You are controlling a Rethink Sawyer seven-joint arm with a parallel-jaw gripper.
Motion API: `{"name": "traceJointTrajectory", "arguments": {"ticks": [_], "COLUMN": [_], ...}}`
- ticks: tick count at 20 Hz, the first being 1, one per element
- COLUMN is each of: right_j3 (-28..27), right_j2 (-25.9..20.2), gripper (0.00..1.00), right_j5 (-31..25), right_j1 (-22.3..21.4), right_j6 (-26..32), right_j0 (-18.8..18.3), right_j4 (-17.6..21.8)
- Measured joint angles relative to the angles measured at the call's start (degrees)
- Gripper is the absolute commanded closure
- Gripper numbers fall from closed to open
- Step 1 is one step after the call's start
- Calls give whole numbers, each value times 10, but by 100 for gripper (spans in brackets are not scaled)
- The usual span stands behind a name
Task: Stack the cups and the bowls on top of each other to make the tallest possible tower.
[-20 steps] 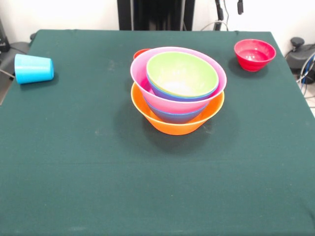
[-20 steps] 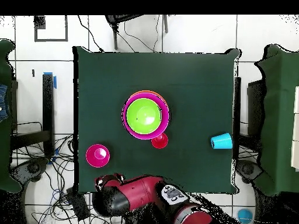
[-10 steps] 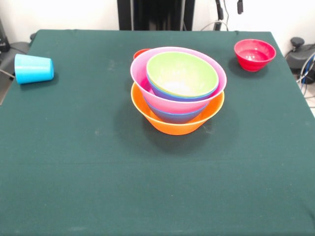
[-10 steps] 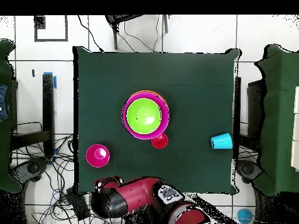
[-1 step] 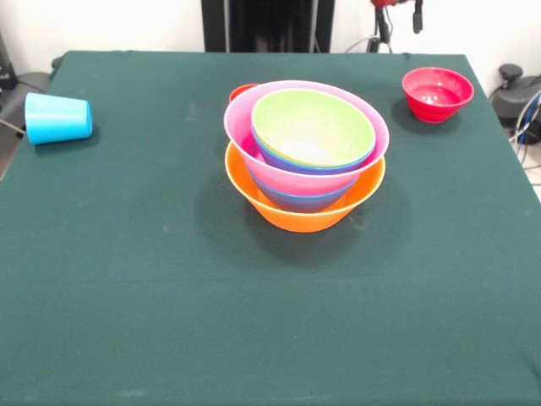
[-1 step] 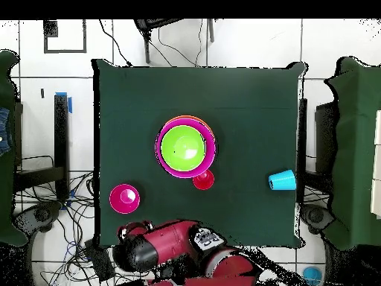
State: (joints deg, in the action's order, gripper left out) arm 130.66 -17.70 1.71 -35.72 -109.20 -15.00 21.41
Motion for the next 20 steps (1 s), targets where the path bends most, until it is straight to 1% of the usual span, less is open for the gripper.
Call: {"name": "traceJointTrajectory", "arguments": {"ticks": [3,11,15,16,20], "right_j3": [-40,-115,-140,-157,-176], "right_j2": [0,-5,-11,-15,-19], "gripper": [0,0,0,0,0], "right_j5": [-12,-59,-75,-83,-86], "right_j1": [17,40,49,57,71], "right_j6": [0,0,0,0,0], "right_j0": [3,1,-3,-6,-12], "right_j4": [0,0,0,0,0]}}
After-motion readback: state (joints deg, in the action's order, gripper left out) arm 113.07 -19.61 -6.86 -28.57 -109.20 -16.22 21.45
